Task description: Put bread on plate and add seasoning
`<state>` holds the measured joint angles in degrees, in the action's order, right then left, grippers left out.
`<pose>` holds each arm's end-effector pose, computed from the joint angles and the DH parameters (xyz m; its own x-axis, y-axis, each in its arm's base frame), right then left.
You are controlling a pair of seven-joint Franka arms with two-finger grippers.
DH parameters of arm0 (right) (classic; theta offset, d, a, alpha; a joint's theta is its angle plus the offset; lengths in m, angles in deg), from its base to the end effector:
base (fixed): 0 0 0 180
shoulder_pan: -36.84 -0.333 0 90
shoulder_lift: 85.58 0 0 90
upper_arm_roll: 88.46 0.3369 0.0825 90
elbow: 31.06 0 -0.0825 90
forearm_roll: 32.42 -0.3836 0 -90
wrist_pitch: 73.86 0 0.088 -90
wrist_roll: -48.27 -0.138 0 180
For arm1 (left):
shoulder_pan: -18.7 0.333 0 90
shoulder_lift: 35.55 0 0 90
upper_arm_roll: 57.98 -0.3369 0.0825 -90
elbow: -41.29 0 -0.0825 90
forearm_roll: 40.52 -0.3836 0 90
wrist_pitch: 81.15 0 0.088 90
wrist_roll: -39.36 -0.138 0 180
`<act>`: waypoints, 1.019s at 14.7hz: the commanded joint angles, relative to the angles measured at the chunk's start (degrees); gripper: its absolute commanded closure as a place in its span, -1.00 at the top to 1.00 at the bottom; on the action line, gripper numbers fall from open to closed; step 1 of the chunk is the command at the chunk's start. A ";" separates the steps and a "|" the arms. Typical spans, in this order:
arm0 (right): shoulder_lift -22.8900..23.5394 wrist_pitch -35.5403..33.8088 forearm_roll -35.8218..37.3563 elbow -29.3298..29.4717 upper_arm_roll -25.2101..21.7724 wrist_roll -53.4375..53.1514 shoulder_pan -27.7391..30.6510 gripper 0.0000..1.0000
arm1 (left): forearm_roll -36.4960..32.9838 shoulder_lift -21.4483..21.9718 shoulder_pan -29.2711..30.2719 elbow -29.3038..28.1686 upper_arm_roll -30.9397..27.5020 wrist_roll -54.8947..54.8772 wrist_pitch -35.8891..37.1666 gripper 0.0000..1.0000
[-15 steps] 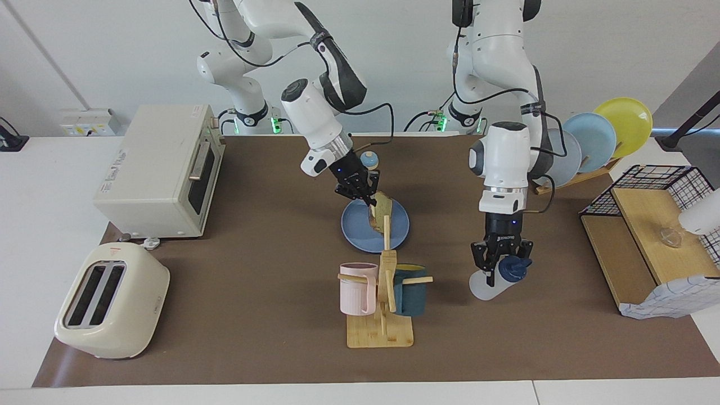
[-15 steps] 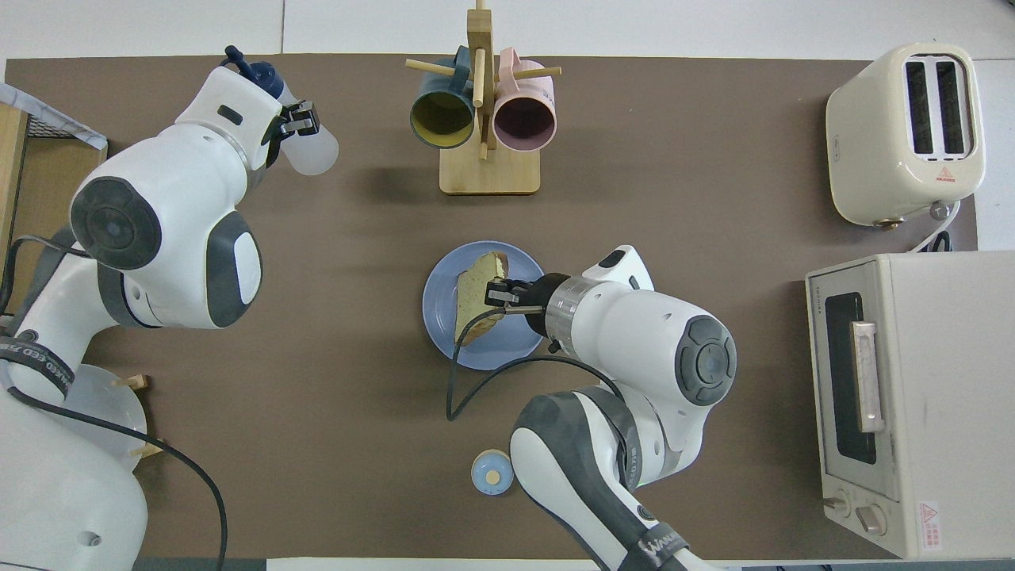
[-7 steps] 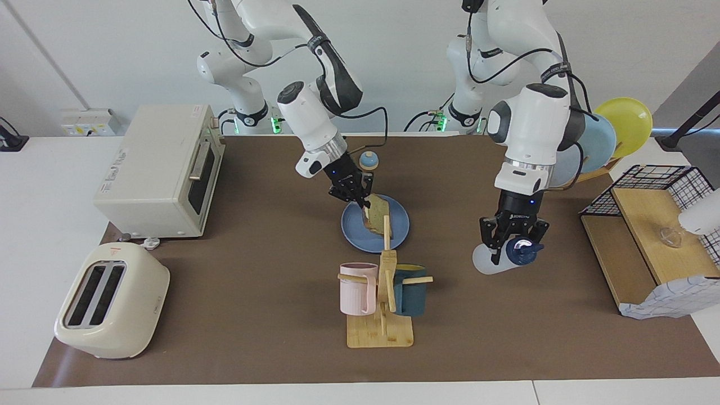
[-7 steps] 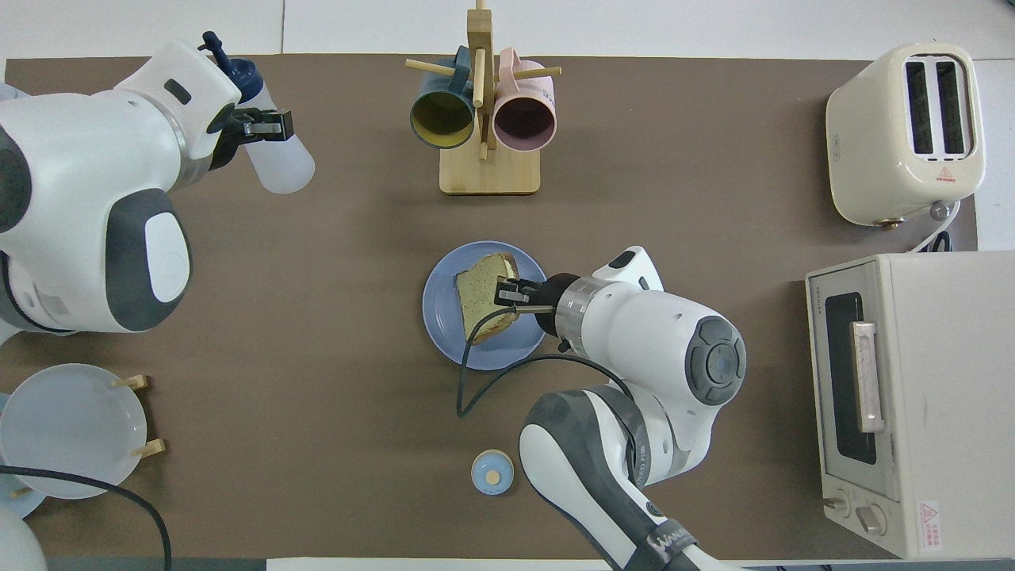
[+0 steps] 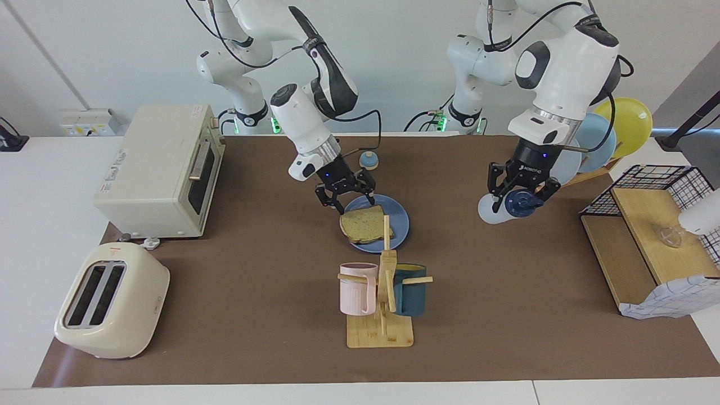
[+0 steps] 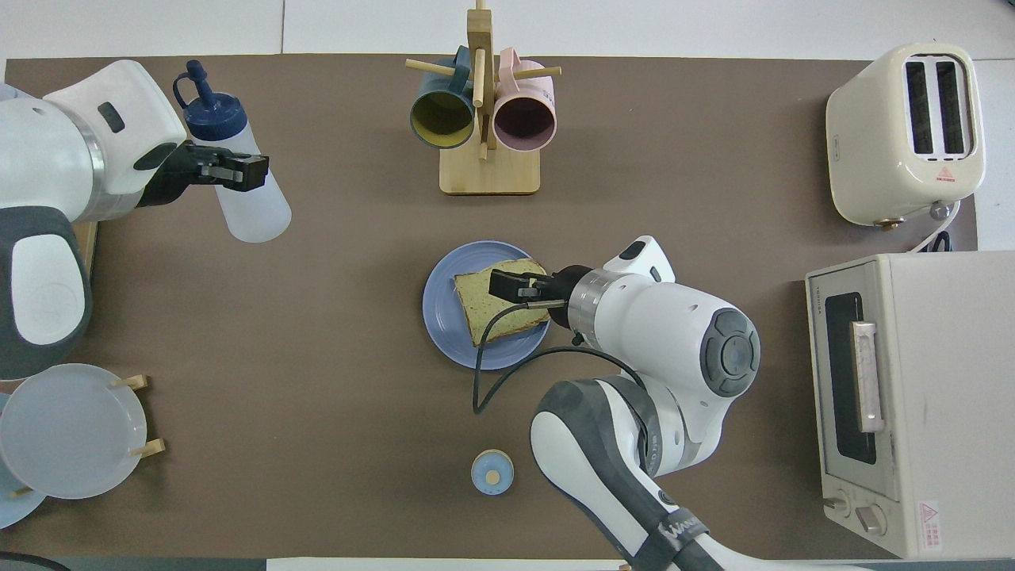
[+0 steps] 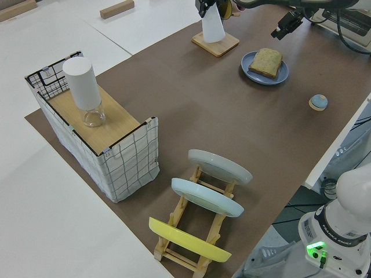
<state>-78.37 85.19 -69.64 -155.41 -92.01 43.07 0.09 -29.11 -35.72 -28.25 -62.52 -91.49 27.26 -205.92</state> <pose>0.5153 0.3142 0.3776 0.9500 -0.1339 0.2820 0.0167 -0.8804 -0.4740 0.5875 -0.1536 0.5607 0.8738 -0.3073 0.3769 -0.3730 -0.9208 0.1139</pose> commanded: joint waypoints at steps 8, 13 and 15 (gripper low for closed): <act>-0.97 -10.67 -1.01 5.32 0.29 8.98 7.83 1.00 | 0.10 10.18 -0.68 -0.61 0.89 -16.63 21.14 -0.12; -1.32 -24.03 -0.66 15.44 0.12 -2.26 8.70 1.00 | 0.02 12.21 -0.68 -0.52 3.27 -23.93 29.75 -0.12; -2.11 -27.90 -0.75 18.34 0.03 -6.12 8.62 1.00 | -1.73 13.17 -0.68 -0.52 5.28 -26.04 31.69 -0.15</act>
<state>-80.02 61.04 -69.64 -139.91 -92.14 40.35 8.02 -29.24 -24.49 -28.35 -62.54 -87.54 3.69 -176.69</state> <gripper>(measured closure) 0.000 0.559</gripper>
